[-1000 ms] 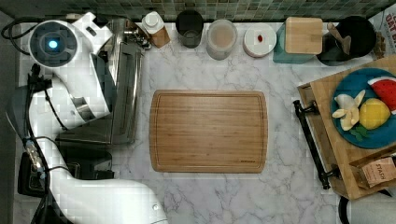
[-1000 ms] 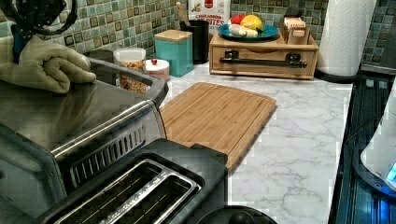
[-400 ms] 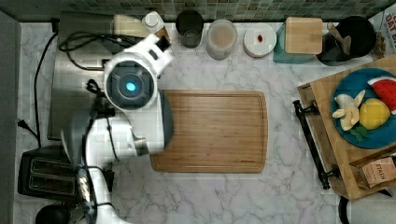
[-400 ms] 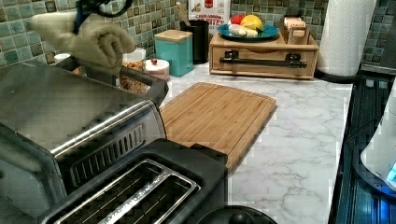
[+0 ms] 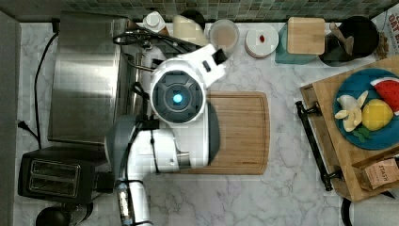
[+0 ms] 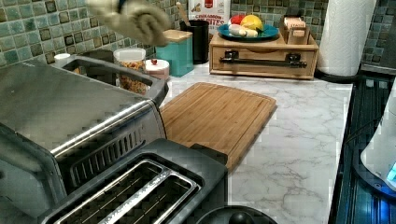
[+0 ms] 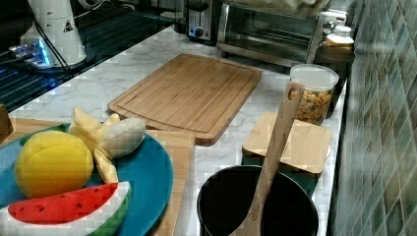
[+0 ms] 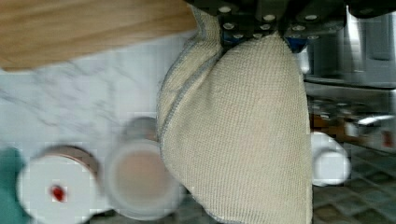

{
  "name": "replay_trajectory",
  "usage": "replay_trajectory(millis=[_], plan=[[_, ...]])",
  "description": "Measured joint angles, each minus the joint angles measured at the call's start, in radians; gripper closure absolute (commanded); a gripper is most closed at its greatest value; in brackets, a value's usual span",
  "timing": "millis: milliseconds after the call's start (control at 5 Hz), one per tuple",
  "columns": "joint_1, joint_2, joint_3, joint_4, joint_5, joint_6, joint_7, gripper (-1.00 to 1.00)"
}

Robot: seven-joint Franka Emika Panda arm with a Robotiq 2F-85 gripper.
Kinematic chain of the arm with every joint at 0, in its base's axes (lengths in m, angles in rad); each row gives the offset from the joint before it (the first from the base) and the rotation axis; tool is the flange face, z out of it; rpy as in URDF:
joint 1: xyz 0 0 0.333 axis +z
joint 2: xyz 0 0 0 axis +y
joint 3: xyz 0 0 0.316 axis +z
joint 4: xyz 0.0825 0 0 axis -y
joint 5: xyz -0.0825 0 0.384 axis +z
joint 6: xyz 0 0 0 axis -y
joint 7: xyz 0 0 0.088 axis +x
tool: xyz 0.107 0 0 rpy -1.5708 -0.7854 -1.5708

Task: Pick up the towel.

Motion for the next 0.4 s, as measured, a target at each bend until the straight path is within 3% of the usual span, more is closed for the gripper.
replay_trajectory(millis=[400], plan=[[-0.062,0.002,-0.062,-0.033,-0.02,-0.131,0.03,1.0]])
